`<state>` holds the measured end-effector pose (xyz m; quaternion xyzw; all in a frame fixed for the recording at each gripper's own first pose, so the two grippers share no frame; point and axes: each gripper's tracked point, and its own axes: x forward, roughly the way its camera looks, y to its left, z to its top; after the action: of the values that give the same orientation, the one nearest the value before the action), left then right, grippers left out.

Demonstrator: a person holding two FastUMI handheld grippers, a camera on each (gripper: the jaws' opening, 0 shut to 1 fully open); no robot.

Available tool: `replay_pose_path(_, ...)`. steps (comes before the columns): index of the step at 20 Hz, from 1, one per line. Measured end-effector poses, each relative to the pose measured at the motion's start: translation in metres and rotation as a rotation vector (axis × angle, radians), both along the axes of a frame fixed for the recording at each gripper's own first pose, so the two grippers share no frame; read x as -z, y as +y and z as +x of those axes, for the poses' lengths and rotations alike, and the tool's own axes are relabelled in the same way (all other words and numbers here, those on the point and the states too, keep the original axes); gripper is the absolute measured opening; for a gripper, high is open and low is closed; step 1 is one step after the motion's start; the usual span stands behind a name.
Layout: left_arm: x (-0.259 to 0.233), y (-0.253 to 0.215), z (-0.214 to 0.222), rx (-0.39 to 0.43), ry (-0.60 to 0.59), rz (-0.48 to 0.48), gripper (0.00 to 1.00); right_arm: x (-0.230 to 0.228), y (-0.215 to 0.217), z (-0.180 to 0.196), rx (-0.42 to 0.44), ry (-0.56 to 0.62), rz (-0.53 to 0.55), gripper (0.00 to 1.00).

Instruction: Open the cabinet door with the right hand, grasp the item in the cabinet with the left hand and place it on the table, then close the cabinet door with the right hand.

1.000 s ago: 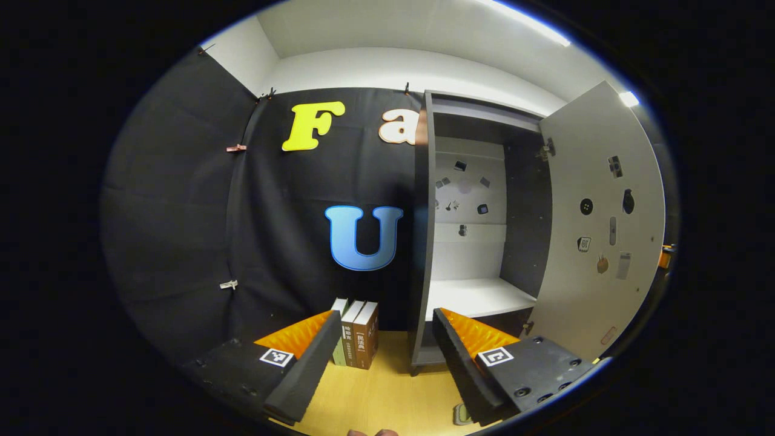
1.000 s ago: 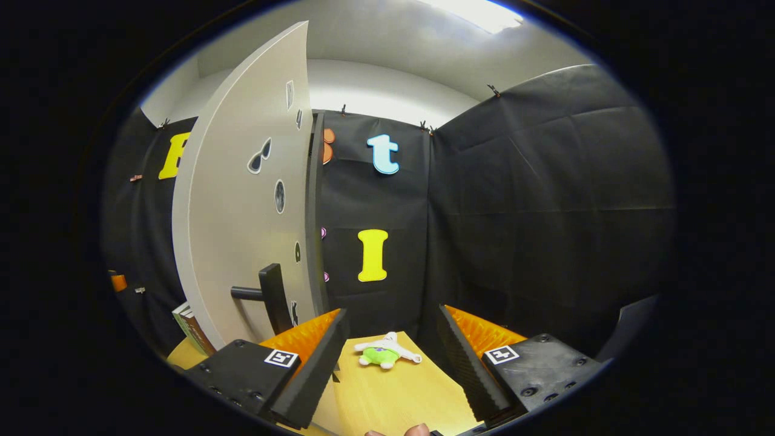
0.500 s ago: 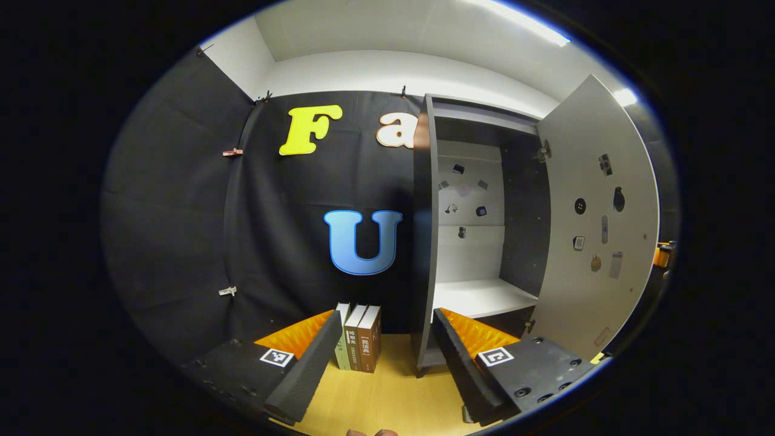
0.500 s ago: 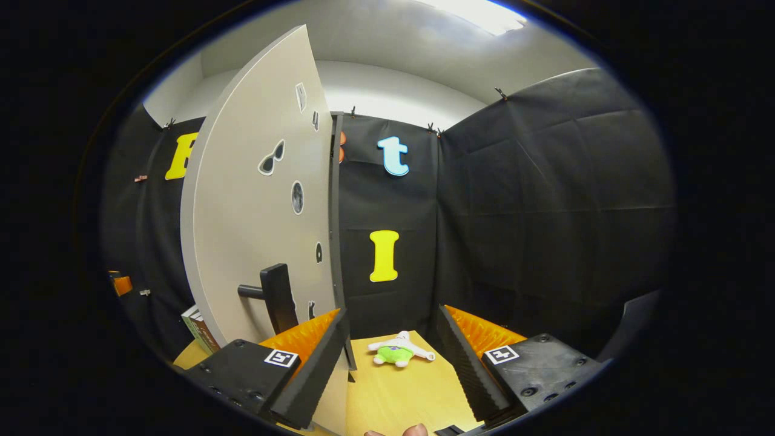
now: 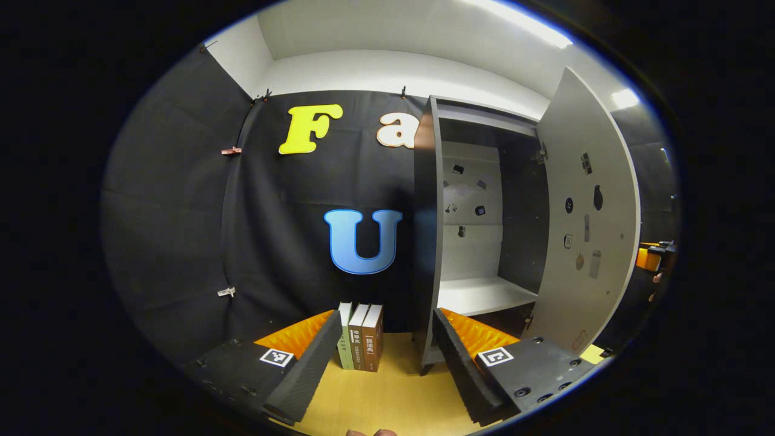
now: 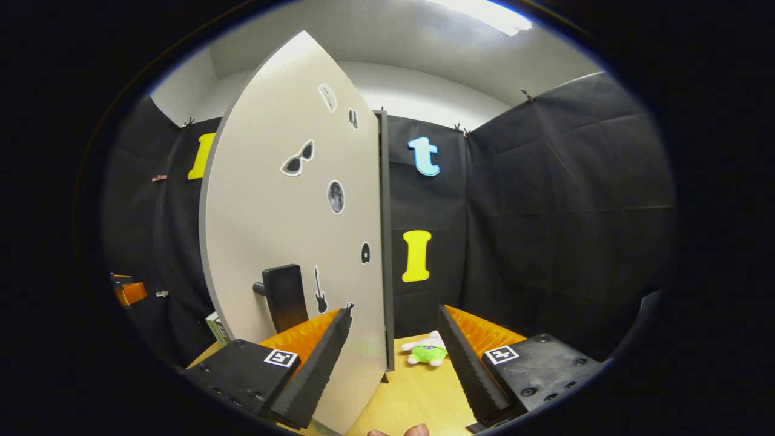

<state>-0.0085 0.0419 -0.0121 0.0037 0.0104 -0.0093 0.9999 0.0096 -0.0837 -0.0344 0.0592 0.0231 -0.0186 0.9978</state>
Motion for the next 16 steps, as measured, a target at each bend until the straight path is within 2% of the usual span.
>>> replay_pose_path(5,-0.001,0.013,0.003,-0.004,-0.002,0.010,0.94,-0.001,0.049,0.012,-0.051,0.000,0.036,0.96)
replay_pose_path(9,0.001,0.015,0.005,0.007,0.005,0.011,0.95,0.000,0.101,0.018,-0.157,0.010,0.040,0.97)
replay_pose_path(12,-0.003,0.015,0.005,0.010,-0.002,0.015,0.95,-0.006,0.105,0.013,-0.164,-0.007,0.009,0.98)
replay_pose_path(16,-0.002,0.010,0.003,0.013,-0.007,0.015,0.94,-0.012,0.105,0.005,-0.163,-0.014,0.037,0.98)
